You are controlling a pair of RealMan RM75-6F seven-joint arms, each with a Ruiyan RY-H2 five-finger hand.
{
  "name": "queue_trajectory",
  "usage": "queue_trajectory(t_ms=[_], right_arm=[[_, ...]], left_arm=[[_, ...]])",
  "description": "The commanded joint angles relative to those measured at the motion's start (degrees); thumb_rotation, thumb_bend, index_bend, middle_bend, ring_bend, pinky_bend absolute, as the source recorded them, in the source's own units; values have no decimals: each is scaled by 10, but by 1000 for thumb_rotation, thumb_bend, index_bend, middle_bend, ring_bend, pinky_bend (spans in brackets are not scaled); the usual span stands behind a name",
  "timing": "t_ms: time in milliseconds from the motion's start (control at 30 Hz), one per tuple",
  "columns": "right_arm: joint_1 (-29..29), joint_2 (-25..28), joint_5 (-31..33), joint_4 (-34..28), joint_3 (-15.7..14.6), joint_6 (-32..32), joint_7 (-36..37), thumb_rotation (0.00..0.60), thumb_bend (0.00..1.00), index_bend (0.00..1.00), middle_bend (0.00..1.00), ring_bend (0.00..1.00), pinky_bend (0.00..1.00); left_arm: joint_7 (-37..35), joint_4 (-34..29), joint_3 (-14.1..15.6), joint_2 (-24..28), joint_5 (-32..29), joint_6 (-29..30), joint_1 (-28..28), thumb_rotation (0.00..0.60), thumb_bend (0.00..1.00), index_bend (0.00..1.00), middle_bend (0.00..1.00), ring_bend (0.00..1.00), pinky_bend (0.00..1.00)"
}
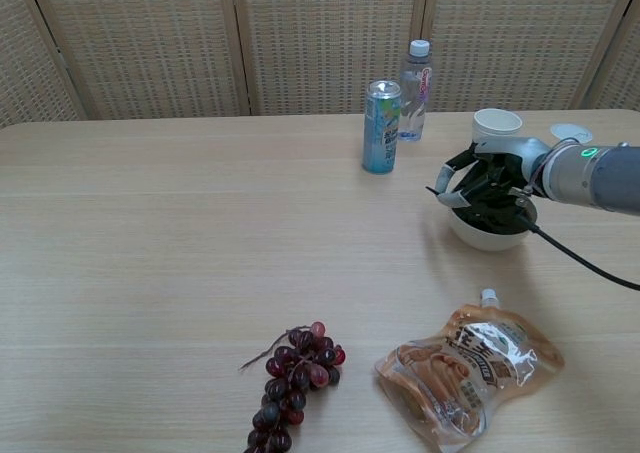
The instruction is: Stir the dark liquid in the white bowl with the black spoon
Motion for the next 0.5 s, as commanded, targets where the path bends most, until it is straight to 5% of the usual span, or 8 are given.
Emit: queue_trajectory(t_ms=[33, 500], right_arm=[[-6, 10, -3, -17, -2, 2, 1, 600, 776, 688, 974, 1000, 1000], [-6, 29, -2, -18, -6, -9, -4, 600, 776, 691, 974, 1000, 1000]], left_arm=[[0, 0, 0, 0, 0, 0, 0, 600, 364, 0, 0, 0, 0], [5, -3, -1, -1, 1, -3, -3, 600, 364, 0, 0, 0, 0]])
